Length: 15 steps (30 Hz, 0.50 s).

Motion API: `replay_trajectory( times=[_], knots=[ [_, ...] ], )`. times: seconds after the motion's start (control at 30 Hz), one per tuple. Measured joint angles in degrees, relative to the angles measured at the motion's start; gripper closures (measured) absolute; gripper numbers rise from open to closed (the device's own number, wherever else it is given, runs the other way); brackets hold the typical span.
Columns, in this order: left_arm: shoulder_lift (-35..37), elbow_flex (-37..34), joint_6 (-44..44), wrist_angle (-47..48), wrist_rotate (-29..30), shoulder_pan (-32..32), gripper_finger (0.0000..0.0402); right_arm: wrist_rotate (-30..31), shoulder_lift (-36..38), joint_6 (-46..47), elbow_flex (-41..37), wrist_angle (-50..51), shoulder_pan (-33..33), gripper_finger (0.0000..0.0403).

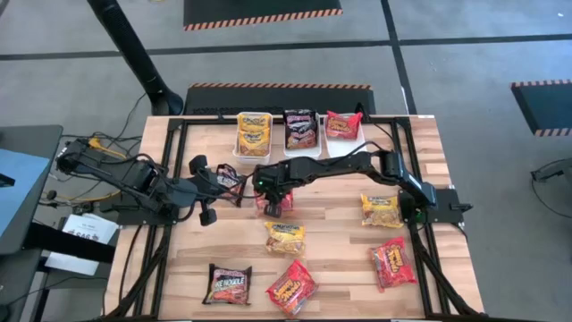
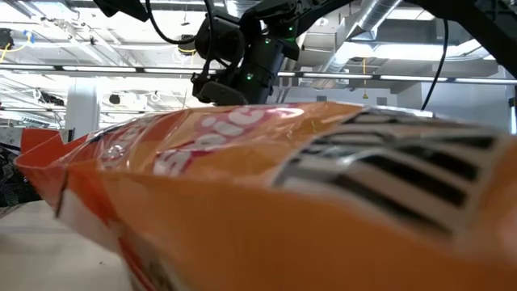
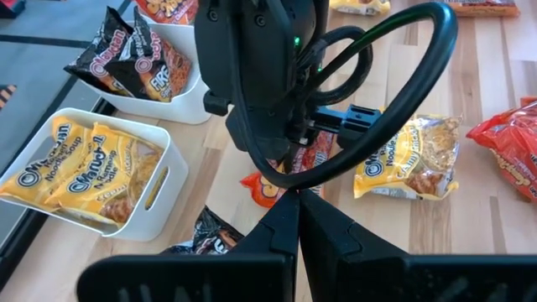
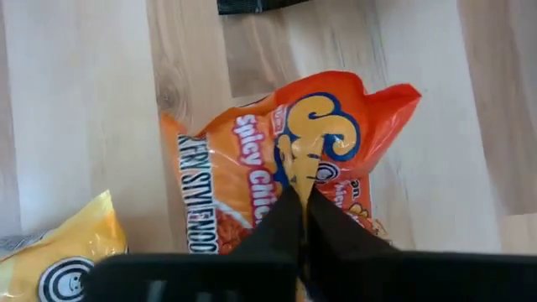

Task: Sort Maruchan noodles
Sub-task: Put the orange noodle pack into the right white bin

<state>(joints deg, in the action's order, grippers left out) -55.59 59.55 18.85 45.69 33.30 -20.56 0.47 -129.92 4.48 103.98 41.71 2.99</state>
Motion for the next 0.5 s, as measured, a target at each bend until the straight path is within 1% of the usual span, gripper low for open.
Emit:
replay_trajectory(
  times=[0.1, 0.27, 0.5],
  knots=[
    [0.0, 0.0, 0.0, 0.0, 0.0, 0.0, 0.0402, 0.4, 0.5, 0.1, -0.1, 1.4, -0.2, 0.0392],
    [0.0, 0.0, 0.0, 0.0, 0.0, 0.0, 0.0402, 4.9, 3.4, -0.2, -0.5, 6.8, -1.9, 0.0398],
    [0.0, 0.0, 0.0, -0.2, 0.5, 0.1, 0.0402, 18.1, 10.8, -0.4, -0.4, 13.8, -4.8, 0.0399]
  ],
)
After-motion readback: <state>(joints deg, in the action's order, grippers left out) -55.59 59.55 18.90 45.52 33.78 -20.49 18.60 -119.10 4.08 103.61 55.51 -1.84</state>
